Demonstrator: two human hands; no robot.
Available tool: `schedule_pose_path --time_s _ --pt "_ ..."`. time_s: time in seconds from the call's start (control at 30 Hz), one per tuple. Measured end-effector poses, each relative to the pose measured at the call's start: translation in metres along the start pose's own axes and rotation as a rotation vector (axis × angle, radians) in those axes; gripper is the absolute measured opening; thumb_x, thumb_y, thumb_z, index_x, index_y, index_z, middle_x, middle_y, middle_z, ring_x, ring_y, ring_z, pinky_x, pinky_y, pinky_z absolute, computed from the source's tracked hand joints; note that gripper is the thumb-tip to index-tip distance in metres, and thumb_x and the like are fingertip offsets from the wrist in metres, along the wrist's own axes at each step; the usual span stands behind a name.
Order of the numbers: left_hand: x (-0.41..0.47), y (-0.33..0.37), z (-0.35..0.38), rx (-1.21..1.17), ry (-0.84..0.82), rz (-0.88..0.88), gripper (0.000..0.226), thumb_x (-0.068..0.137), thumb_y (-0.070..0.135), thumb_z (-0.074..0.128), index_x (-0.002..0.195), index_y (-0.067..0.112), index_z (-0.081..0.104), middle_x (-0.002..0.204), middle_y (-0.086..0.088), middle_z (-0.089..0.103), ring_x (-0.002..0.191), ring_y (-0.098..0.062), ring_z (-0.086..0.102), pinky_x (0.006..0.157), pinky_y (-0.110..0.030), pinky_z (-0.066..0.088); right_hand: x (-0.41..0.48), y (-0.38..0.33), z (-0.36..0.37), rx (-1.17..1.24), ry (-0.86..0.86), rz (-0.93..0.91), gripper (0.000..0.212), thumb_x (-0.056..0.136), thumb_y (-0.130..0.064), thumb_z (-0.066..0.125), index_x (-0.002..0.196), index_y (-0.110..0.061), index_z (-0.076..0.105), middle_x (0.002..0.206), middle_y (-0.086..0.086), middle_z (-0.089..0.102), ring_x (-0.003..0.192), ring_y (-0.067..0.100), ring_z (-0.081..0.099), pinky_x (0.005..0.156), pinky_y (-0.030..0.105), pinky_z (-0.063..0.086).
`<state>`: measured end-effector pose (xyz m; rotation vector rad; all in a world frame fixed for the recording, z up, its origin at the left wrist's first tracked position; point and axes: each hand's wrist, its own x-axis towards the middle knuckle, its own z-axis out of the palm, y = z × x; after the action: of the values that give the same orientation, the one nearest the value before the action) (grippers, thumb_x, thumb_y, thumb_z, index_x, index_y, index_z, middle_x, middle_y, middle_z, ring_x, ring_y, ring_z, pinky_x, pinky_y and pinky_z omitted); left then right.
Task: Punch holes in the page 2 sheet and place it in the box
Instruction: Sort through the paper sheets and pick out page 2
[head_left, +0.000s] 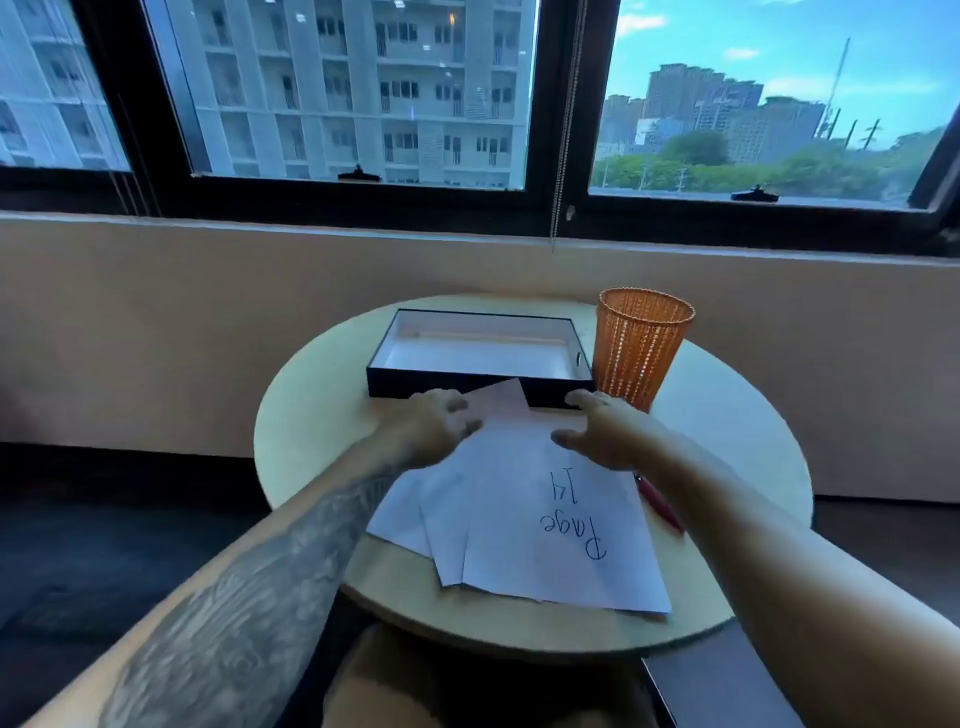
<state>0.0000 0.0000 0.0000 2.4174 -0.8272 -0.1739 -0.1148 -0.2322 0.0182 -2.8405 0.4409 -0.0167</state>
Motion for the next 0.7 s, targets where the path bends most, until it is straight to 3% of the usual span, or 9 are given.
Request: schedule_pose_path --time_s 0.13,0.23,0.43,0.7 --pt "-0.006 -0.02 0.031 0.056 -0.037 -0.032 0.057 0.094 0.057 0.054 0.139 0.023 0.053 0.151 -0.002 0.048 0.137 -0.022 0.045 0.111 -0.038 0.038 -0.004 0.015 0.026 -0.035 -0.048 0.037 0.072 0.094 -0.054 0.058 0.153 -0.02 0.036 0.159 0.008 0.04 0.141 0.028 0.042 0.113 0.039 0.037" --pt "-0.001 -0.028 0.051 0.164 -0.06 0.022 0.059 0.096 0.054 0.053 0.144 0.021 0.048 0.156 -0.002 0.039 0.145 -0.022 0.029 0.116 -0.038 0.027 0.004 0.019 0.045 -0.06 -0.074 0.018 0.071 0.094 -0.052 0.058 0.154 -0.021 0.035 0.16 0.005 0.038 0.142 0.027 0.039 0.115 0.042 0.035" --pt "-0.008 -0.041 0.076 0.189 0.018 0.115 0.067 0.094 0.062 0.044 0.151 0.027 0.039 0.163 0.004 0.027 0.152 -0.021 0.013 0.122 -0.04 0.013 0.037 0.02 0.058 -0.096 0.047 -0.045 0.07 0.094 -0.052 0.055 0.153 -0.023 0.032 0.162 0.004 0.033 0.146 0.027 0.032 0.113 0.045 0.036" --pt "-0.006 -0.05 0.08 0.075 0.091 0.12 0.063 0.089 0.06 0.053 0.145 0.03 0.049 0.157 0.012 0.038 0.15 -0.014 0.02 0.121 -0.036 0.018 0.071 0.027 0.063 -0.075 -0.034 -0.007 0.091 0.077 -0.072 0.059 0.152 -0.028 0.034 0.156 0.001 0.039 0.143 0.027 0.033 0.114 0.043 0.023"
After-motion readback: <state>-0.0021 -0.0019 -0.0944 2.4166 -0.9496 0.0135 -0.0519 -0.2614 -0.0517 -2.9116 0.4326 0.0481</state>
